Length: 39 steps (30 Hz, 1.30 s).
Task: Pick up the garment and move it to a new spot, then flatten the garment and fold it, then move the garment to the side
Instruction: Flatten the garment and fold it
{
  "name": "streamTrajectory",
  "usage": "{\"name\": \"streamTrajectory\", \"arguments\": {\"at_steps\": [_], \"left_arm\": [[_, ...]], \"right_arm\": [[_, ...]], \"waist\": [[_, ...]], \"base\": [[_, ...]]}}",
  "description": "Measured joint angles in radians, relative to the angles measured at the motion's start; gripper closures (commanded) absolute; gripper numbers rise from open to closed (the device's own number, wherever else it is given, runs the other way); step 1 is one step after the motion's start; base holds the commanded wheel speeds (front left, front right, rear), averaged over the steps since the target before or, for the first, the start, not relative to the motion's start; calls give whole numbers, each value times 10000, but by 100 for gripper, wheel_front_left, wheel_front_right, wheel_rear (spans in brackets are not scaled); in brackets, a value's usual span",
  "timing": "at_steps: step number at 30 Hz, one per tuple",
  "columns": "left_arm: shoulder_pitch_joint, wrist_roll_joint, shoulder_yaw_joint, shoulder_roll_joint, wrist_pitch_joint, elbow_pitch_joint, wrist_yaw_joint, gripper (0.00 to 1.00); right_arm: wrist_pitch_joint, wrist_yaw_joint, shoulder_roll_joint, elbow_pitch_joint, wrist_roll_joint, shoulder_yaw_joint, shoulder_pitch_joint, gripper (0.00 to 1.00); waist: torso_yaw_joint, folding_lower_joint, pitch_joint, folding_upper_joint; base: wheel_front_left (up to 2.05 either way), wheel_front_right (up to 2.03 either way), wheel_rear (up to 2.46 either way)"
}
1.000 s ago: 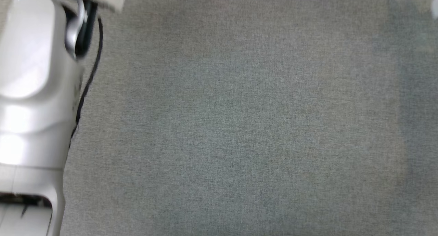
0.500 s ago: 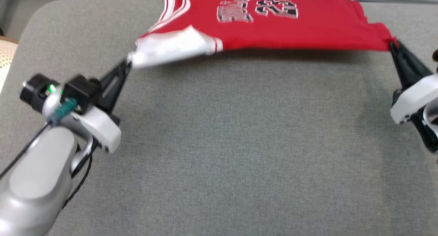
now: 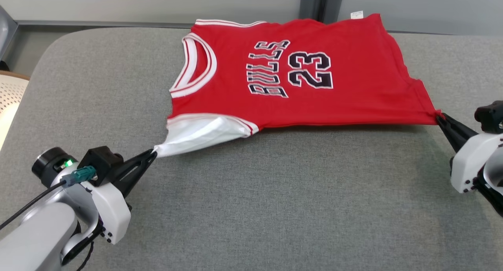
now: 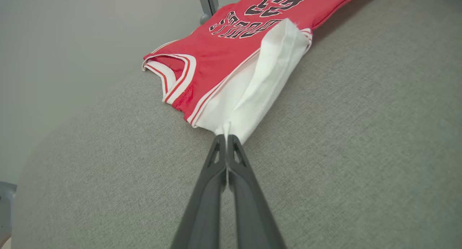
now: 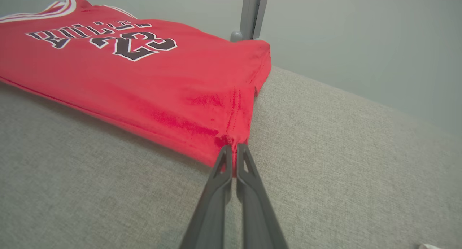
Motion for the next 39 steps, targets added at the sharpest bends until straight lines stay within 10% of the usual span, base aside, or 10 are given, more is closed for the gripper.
{"name": "streamTrajectory", "arguments": {"at_steps": [30,39], "left_arm": [[1881,-3256,-1214,2316,2207,-2922,2,100],[1698,-3315,-1122,2251,2153,-3005,15,100]], "right_arm": [[4403,-2,-2023,-2938,4240,2111,1580,100],[4730,-2,-2362,-3498,4830,1896,1375,100]], "waist": [[-105,-1,-1499,0],[-149,0,-1396,0]], "base": [[0,0,0],[0,0,0]]}}
